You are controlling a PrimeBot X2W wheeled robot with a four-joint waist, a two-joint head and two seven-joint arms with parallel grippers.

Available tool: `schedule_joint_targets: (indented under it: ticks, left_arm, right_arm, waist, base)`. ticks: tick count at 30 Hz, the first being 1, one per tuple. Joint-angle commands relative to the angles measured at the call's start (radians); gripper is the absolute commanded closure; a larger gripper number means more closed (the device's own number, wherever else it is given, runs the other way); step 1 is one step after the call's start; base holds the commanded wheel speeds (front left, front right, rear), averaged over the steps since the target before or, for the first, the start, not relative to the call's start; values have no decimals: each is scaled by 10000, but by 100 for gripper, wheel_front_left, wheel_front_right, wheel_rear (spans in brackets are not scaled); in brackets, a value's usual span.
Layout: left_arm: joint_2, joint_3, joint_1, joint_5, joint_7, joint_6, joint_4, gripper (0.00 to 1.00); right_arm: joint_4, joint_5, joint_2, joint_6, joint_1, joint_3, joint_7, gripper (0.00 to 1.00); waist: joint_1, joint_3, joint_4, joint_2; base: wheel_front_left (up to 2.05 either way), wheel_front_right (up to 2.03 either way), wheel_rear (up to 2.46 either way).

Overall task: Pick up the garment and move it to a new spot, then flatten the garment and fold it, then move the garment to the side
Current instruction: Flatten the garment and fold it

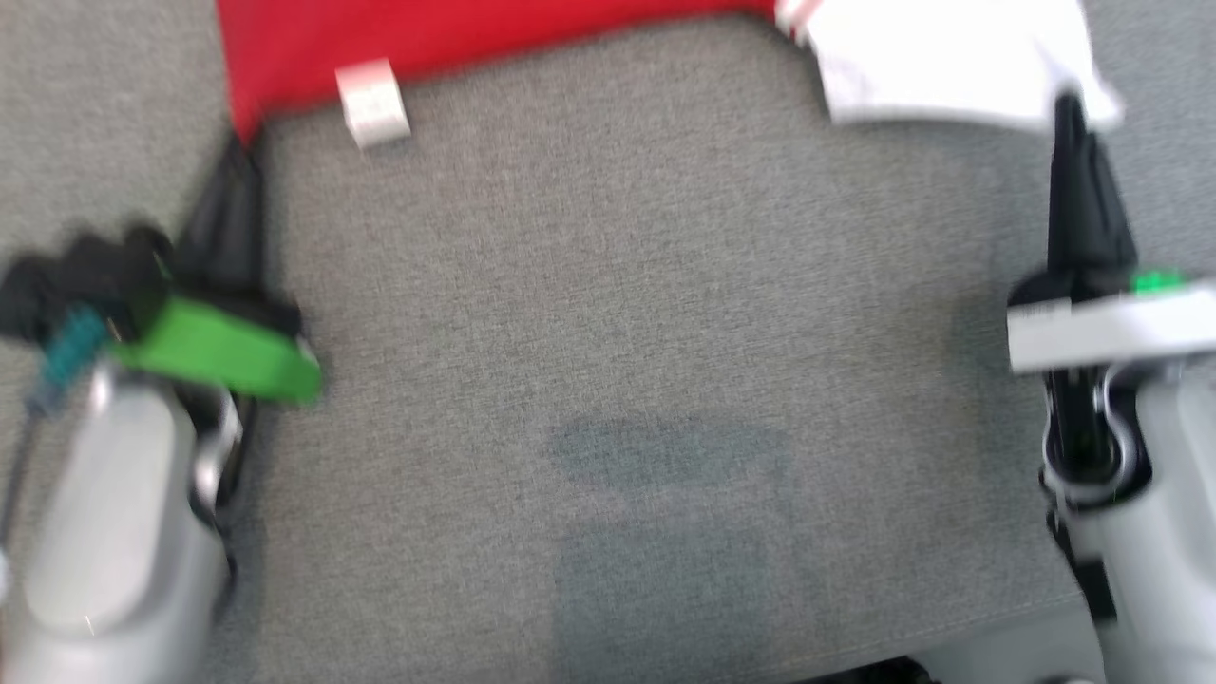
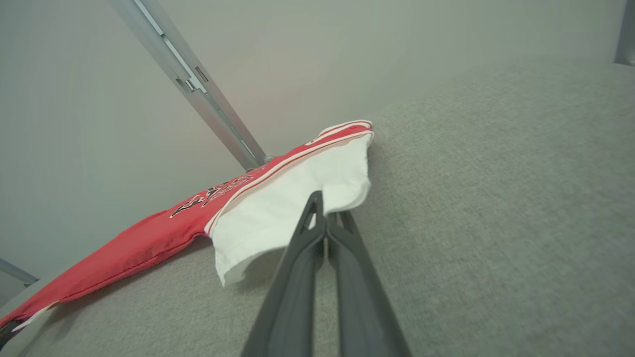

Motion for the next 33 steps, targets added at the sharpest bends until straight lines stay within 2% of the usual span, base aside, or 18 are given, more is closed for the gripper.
schedule_joint_targets:
  ticks: [1,7,11,14,17,21,29,33]
  left_arm:
    - [-57,160,957,51,-22,150,-188,100]
    - [-578,424,4061,500,-12,472,-1071,100]
    - [-1300,537,5689,566,-13,724,-1582,100]
    - [-1777,537,6597,435,-16,754,-1847,100]
    - [-1951,366,7058,451,-15,653,-1916,100]
    - [-2038,320,6852,248,288,615,-2046,100]
    - [-1994,491,4790,-500,2388,603,-2570,100]
    - [-1699,354,3763,-412,3459,540,-2473,100]
  right_arm:
    - [-123,105,-42,-1,729,-55,-32,100]
    - [-271,267,-78,-5,3167,-130,-32,100]
    - [-273,437,-31,-7,4596,-208,-33,100]
    - [-457,574,40,-5,5510,-396,-31,100]
    - [-711,733,-49,-7,5936,-500,-32,100]
    - [-907,904,-222,-5,5618,-513,-32,100]
    - [-316,852,-715,-5,3171,22,352,100]
    - [58,812,-935,-5,1904,246,589,100]
  waist:
    - [1,-1562,-10,108]
    - [1,-2460,33,108]
    - [1,-2918,152,108]
    - [1,-3131,303,108]
    - [1,-3259,399,108]
    - [1,-3250,467,108]
    - [1,-2817,685,108]
    - [1,-2533,811,108]
  base:
    - [0,0,0]
    - [0,0,0]
    - [0,0,0]
    - [0,0,0]
    - [0,0,0]
    - [0,0,0]
    - [0,0,0]
    - [0,0,0]
